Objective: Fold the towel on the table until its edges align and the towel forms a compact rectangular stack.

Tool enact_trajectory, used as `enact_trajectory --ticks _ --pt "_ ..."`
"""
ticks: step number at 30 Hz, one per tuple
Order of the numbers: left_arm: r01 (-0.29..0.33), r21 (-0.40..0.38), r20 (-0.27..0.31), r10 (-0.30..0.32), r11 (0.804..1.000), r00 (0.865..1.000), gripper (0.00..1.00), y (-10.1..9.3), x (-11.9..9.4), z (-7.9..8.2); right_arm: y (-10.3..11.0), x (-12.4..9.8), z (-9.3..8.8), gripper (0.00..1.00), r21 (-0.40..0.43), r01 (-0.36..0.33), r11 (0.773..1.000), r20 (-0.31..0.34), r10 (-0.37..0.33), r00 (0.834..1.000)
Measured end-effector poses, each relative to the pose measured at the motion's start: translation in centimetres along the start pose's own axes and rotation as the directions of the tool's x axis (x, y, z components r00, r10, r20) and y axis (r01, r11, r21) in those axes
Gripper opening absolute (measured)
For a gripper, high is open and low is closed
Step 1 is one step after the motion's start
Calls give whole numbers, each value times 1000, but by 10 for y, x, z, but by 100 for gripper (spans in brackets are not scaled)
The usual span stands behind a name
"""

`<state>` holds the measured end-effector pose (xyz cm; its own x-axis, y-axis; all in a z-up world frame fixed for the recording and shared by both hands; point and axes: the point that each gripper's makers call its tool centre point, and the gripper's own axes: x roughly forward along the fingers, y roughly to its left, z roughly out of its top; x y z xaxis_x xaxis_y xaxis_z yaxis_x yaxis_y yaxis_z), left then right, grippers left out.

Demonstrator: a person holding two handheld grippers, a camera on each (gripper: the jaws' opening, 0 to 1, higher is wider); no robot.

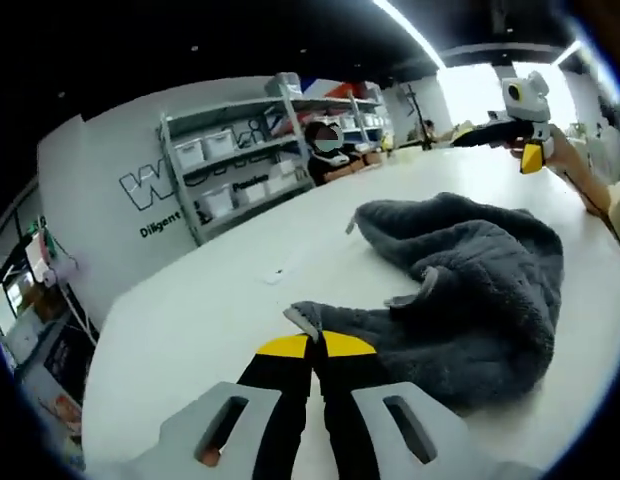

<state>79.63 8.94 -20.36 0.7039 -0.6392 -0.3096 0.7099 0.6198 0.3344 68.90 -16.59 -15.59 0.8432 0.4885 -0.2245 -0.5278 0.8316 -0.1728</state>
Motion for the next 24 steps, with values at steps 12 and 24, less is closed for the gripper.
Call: enact_trajectory --ticks 12,24 --pt "-271 96 44 268 958 962 2 44 -103 5 1 -1 -6 97 -3 0 1000 -18 0 1000" --pt "-416 170 116 401 893 909 2 70 -160 42 4 1 -12 97 -13 -10 1000 -43 10 999"
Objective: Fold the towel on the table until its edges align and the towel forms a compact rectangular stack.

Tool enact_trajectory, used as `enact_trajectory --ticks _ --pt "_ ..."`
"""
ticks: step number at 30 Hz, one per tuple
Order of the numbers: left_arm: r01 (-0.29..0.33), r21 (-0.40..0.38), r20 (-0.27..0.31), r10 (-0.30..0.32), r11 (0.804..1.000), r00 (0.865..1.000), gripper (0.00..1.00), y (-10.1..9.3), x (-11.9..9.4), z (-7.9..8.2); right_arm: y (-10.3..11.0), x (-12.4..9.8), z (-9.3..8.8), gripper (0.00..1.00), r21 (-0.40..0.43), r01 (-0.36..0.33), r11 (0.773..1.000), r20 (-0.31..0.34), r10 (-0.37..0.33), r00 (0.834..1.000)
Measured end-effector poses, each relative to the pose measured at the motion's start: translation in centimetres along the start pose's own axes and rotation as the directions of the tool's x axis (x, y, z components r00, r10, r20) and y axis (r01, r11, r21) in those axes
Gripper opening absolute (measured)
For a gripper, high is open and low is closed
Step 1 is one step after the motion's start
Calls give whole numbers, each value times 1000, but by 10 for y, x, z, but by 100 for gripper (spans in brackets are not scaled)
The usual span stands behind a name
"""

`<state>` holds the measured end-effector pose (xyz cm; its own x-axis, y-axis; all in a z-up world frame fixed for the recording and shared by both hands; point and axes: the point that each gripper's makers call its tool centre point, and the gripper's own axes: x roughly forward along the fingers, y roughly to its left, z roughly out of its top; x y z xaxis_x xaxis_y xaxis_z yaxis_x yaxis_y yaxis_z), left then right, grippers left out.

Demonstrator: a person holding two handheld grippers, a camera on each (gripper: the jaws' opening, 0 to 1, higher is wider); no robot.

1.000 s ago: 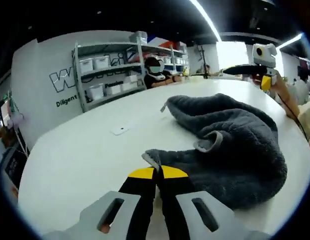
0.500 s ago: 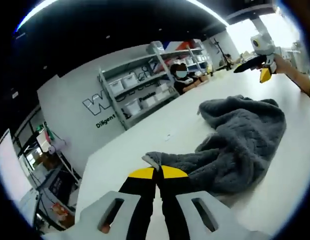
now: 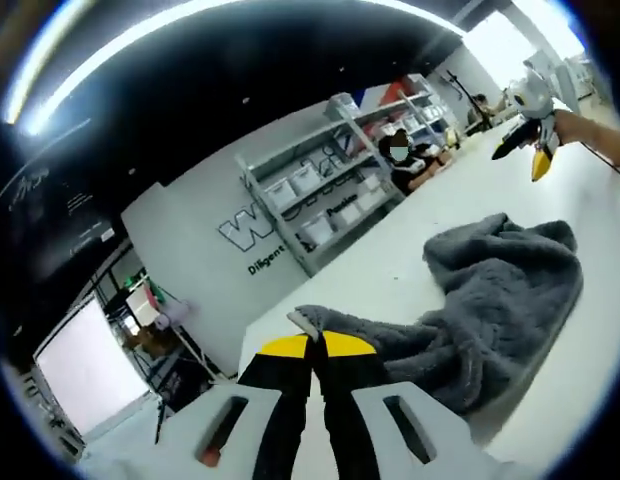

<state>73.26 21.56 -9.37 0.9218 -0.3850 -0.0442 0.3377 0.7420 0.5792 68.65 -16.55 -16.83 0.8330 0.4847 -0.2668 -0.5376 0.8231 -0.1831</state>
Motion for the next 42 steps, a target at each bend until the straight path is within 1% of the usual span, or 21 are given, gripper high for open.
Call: enact_trajectory --ticks 1,4,5,9,11,13,14,17,19,22,25,28,30,32,34,36,38,39,41,42 --pt "-14 10 11 14 1000 1000 2 5 0 6 0 0 0 97 -2 0 1000 -1 0 1000" --pt "-33 23 36 32 999 999 2 13 1 20 1 -1 0 97 -3 -3 1000 2 3 1000" --pt "-42 27 50 40 999 998 2 17 1 28 1 -2 0 97 0 -3 1000 3 3 1000" --pt "-55 45 86 51 997 995 2 25 4 53 -1 -1 -3 97 4 -1 1000 -2 1 1000" --pt "-63 54 114 57 997 992 2 30 4 71 -2 0 -5 97 7 -1 1000 -7 2 1000" --pt "-73 60 130 65 996 989 2 35 3 83 -2 1 -7 97 8 -1 1000 -13 1 1000" --pt "-77 61 141 67 995 988 2 39 2 92 -2 1 -7 97 7 -2 1000 -14 2 1000" --pt "-86 53 165 76 995 983 2 48 0 108 -1 2 -8 97 7 -5 1000 -19 5 1000" --pt "-116 63 188 102 991 977 2 60 -4 122 0 3 -9 97 4 -7 1000 -22 7 1000" --pt "-158 104 197 136 982 971 2 72 -12 135 1 3 -9 97 4 -7 1000 -23 7 1000" --pt "-179 118 200 153 977 968 2 83 -21 143 1 2 -9 97 5 -7 1000 -23 7 1000" --pt "-192 92 208 170 977 963 2 95 -32 146 2 3 -10 97 2 -8 1000 -26 8 1000" --pt "-216 81 205 195 973 959 2 104 -41 141 3 3 -10 97 2 -10 1000 -28 10 1000" --pt "-244 74 199 225 967 954 2 112 -51 135 4 3 -11 97 0 -11 1000 -31 11 999" --pt "-259 71 187 242 963 952 2 119 -60 129 3 4 -11 97 -1 -11 1000 -33 11 999" --pt "-273 53 170 261 960 950 2 126 -70 120 3 5 -11 97 -1 -11 1000 -34 11 999" --pt "-263 16 146 258 965 955 2 125 -80 107 3 6 -12 97 -3 -12 1000 -37 12 999" --pt "-250 2 128 248 968 960 2 121 -82 98 2 6 -12 97 -3 -12 1000 -38 12 999" --pt "-239 -3 104 238 971 966 2 114 -87 85 1 8 -13 97 -4 -14 1000 -43 14 999" --pt "-228 -2 81 228 974 970 2 107 -90 75 1 9 -13 97 -4 -15 1000 -44 15 999"
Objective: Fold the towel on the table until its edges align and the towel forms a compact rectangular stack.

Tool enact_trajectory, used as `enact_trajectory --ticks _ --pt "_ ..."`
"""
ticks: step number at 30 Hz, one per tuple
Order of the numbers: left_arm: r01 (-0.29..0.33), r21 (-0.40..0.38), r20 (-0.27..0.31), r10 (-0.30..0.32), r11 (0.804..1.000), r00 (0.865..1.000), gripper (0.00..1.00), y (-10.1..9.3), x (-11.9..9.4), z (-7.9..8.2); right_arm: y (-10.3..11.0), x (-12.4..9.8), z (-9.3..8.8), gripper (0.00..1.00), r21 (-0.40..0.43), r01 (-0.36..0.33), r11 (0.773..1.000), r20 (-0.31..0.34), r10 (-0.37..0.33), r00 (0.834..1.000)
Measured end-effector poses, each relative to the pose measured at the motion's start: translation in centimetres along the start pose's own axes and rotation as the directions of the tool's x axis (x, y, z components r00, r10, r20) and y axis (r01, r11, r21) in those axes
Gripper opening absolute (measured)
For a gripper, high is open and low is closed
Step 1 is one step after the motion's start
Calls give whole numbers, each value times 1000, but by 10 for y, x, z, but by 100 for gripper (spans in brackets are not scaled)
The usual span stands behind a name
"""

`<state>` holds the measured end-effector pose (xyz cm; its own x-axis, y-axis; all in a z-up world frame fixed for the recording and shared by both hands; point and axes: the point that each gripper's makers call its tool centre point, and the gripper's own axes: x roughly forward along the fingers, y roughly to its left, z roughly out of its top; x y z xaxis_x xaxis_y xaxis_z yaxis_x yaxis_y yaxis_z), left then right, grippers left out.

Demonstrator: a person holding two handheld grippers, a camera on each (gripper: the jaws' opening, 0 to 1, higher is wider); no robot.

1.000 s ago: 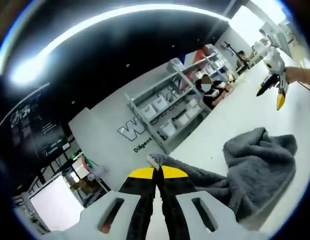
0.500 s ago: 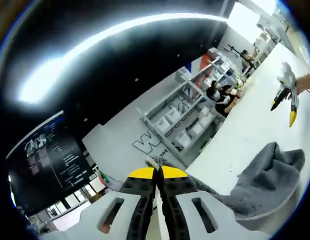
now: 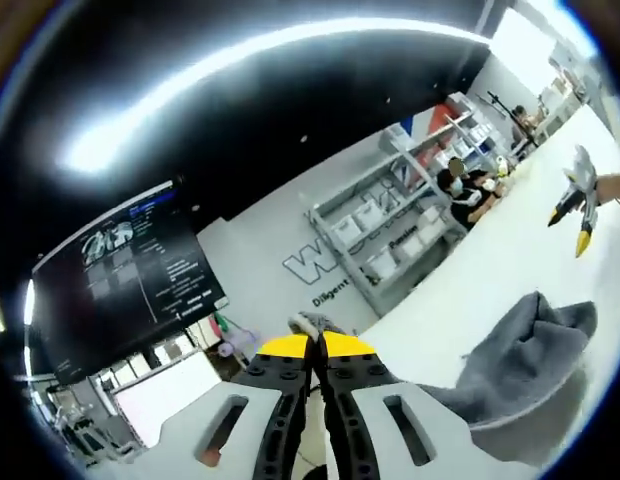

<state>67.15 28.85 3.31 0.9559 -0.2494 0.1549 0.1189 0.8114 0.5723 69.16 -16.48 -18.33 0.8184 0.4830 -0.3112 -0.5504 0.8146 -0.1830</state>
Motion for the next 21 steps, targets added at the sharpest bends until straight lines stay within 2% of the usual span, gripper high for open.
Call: enact_trajectory --ticks 2,3,7,10,13,14,18,21 --pt "8 -4 -14 -8 1000 1000 2 -6 -5 -8 -1 2 -2 97 0 -1 1000 -6 1 1000" --pt "23 -4 -30 -23 1000 999 2 -16 -11 -16 -2 3 -3 97 0 -2 1000 -10 2 1000" --pt "44 -3 -54 -44 999 998 2 -36 -26 -28 -1 6 -6 97 -2 -7 1000 -22 7 1000" --pt "67 -7 -102 -67 998 993 2 -55 -41 -44 0 7 -9 97 -6 -13 1000 -35 12 999" --pt "106 -72 -168 -117 992 979 2 -77 -57 -68 2 8 -10 97 -10 -17 1000 -42 16 999" --pt "110 -79 -176 -122 991 977 2 -79 -59 -71 2 8 -10 97 -11 -18 1000 -43 18 999" --pt "138 -162 -261 -177 977 949 2 -99 -73 -105 6 9 -12 97 -15 -29 999 -52 28 998" --pt "147 -228 -280 -209 963 937 2 -111 -80 -126 9 11 -14 97 -21 -37 999 -61 35 997"
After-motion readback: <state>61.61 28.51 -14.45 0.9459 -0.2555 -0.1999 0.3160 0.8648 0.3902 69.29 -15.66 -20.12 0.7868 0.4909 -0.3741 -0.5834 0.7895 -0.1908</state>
